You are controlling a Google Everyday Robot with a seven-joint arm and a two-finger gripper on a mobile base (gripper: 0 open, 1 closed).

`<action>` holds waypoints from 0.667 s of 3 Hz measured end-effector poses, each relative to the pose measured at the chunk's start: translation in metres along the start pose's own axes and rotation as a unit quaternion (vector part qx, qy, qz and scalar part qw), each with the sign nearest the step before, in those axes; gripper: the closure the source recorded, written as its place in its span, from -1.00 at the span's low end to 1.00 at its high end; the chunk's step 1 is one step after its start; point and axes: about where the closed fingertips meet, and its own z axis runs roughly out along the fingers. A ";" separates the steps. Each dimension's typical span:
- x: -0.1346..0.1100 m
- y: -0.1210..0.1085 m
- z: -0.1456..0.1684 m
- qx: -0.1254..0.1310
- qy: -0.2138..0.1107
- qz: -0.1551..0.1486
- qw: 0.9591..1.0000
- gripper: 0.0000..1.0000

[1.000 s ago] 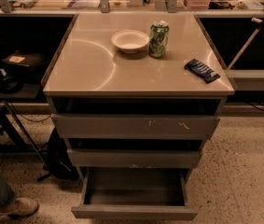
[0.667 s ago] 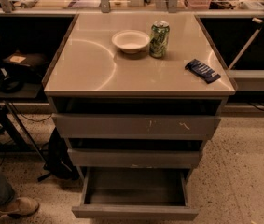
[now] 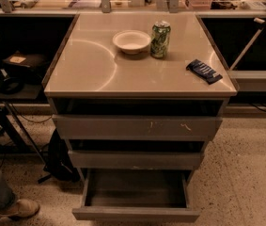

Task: Close bottom drawer

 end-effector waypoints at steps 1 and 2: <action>0.001 0.010 0.010 -0.002 -0.032 -0.012 0.999 -1.00; -0.002 0.019 0.049 0.000 -0.086 -0.018 0.996 -1.00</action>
Offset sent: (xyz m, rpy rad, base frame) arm 0.0020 0.0946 -0.0549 0.2588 -0.1902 -0.0378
